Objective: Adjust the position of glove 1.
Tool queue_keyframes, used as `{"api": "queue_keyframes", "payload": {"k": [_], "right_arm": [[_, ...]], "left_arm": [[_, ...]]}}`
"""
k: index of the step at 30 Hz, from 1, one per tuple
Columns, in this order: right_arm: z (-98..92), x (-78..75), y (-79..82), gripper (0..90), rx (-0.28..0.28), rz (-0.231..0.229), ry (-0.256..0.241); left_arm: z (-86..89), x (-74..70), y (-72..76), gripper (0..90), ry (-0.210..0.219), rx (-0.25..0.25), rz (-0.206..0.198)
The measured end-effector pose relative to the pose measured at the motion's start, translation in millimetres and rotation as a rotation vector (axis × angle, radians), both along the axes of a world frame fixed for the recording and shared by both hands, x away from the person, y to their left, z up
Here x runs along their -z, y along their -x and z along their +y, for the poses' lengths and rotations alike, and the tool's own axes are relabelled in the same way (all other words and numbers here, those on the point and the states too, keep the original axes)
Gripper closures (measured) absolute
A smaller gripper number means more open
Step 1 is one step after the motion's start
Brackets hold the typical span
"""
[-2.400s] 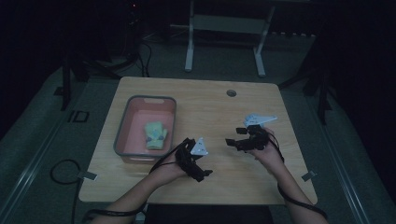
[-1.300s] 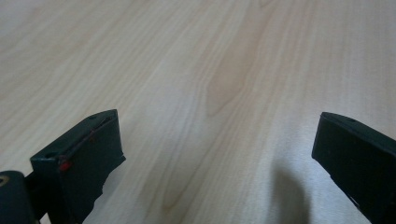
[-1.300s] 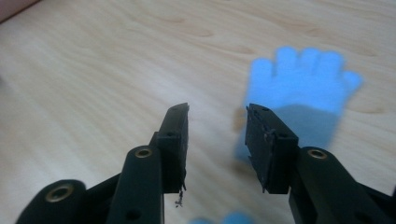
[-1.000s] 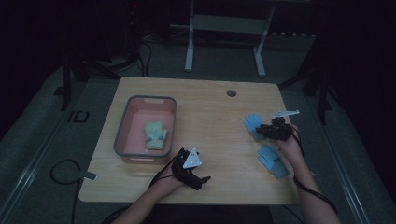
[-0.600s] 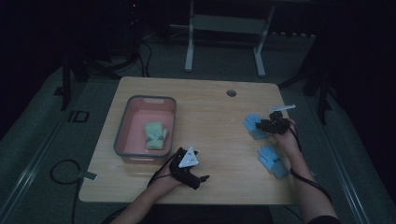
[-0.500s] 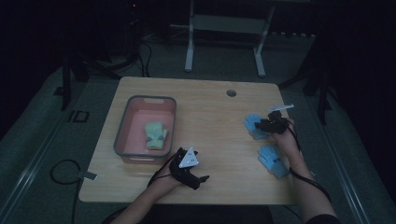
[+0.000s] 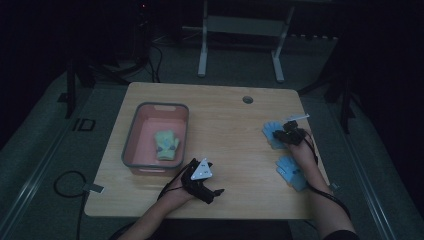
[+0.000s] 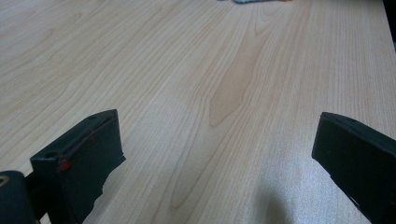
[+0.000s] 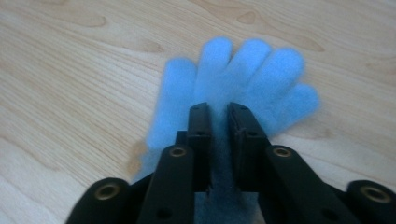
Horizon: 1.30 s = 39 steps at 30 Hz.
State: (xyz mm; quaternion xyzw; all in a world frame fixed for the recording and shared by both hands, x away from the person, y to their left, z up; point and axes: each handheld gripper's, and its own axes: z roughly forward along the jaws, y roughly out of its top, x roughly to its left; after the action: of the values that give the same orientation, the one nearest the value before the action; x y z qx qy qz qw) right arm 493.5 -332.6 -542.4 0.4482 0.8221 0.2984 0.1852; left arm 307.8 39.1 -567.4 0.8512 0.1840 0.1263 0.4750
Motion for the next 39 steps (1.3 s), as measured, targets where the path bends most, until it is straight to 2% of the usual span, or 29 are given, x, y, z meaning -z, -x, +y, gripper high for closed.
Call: {"api": "queue_keyframes", "payload": {"k": [3, 8, 12, 17, 19, 23, 26, 29, 35, 37, 39], "right_arm": [[3.2, -2.0, -0.9, 82.9, 0.021, 0.014, 0.009], [6.1, -11.9, 3.4, 87.0, 0.056, 0.020, -0.016], [16.6, -25.5, 14.8, 87.3, 0.025, -0.008, -0.038], [33.9, -45.4, 35.2, 87.2, -0.013, -0.042, -0.126], [44.5, -52.2, 45.5, 87.2, -0.029, -0.059, -0.132], [64.3, -61.7, 65.1, 87.2, -0.064, -0.065, -0.173], [80.7, -62.5, 79.2, 87.2, -0.109, -0.065, -0.198], [93.8, -59.5, 90.8, 87.2, -0.116, -0.054, -0.224], [112.9, -51.1, 106.5, 87.1, -0.030, -0.043, -0.263], [118.3, -46.7, 111.0, 87.0, -0.009, -0.054, -0.246], [123.0, -40.6, 114.7, 87.0, -0.005, -0.040, -0.245]], "left_arm": [[-0.2, 0.0, 0.1, 2.1, -0.002, 0.001, -0.001], [-0.6, 0.6, -0.1, 2.1, -0.012, 0.001, -0.002], [-1.3, 0.9, -0.2, 2.0, -0.018, 0.002, -0.005], [-1.8, 1.1, -0.1, 2.0, -0.020, 0.001, -0.005], [-2.0, 1.1, 0.0, 2.1, -0.022, 0.000, -0.007], [-2.6, 1.3, 0.1, 2.1, -0.027, -0.003, -0.010], [-3.0, 1.2, 0.7, 2.1, -0.025, -0.012, -0.014], [-3.3, 1.1, 0.8, 2.1, -0.026, -0.017, -0.017], [-2.0, 0.6, 0.9, 2.1, -0.015, -0.025, -0.016], [-2.1, 0.7, 1.4, 2.0, -0.017, -0.023, -0.018], [-2.3, 0.8, 1.8, 2.0, -0.020, -0.020, -0.020]]}}
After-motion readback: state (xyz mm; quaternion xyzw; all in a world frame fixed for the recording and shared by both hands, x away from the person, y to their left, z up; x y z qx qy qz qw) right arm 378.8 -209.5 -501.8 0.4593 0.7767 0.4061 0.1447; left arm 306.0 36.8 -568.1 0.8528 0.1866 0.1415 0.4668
